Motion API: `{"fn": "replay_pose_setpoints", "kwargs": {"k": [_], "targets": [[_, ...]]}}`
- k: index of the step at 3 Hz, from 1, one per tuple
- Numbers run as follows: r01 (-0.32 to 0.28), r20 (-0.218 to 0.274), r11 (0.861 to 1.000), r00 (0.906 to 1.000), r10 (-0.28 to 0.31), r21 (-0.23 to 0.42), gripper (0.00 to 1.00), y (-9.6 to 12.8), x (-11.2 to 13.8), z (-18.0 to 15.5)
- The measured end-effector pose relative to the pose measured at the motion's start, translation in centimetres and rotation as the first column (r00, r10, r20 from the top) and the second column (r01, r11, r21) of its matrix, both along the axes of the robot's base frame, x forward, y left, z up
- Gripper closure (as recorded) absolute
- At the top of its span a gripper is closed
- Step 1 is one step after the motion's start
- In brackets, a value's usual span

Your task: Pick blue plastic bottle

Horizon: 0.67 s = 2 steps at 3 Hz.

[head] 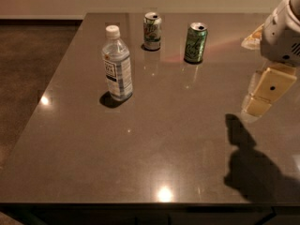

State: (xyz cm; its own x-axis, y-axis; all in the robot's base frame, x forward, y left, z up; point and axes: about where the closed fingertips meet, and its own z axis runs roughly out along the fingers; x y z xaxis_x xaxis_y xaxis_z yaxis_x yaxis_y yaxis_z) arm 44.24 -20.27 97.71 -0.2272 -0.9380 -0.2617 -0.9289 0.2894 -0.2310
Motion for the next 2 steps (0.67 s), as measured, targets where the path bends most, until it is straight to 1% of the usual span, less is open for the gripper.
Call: {"fn": "replay_pose_setpoints", "kwargs": {"k": [1, 2], "targets": [[-0.008, -0.01, 0.996, 0.9999, 0.009, 0.087, 0.0, 3.4, 0.6, -0.4], [-0.046, -0.018, 0.987, 0.9986, 0.049, 0.156, 0.0, 8.3, 1.4, -1.1]]}}
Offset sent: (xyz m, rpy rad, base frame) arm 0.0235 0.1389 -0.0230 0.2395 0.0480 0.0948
